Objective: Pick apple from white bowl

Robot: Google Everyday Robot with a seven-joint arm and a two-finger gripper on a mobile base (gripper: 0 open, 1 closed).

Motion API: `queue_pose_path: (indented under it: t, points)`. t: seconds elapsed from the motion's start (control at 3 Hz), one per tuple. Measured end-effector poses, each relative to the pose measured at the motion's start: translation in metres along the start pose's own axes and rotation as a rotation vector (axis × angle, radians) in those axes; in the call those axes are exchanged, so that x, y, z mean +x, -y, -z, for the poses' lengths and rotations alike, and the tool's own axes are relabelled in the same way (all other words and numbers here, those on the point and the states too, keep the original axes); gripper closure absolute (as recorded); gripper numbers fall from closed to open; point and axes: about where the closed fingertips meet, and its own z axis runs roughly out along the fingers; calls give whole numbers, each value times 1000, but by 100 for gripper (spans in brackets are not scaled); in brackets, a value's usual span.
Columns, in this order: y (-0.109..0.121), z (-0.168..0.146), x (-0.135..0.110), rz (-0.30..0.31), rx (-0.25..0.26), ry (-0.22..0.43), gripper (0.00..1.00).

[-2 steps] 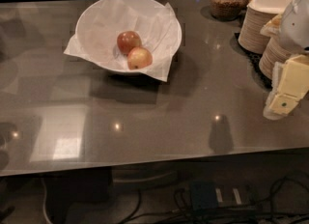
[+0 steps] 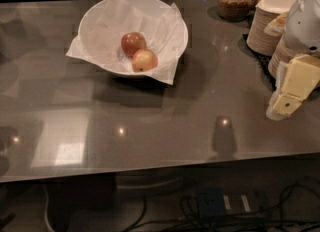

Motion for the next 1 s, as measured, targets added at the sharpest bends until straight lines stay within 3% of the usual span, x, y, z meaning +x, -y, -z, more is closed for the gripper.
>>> queue_pose_path:
  t: [0.33,1.0]
  points:
    - [12,-15,-24,27,-1,74,0]
    - [59,-46,-76,-2,28,173,0]
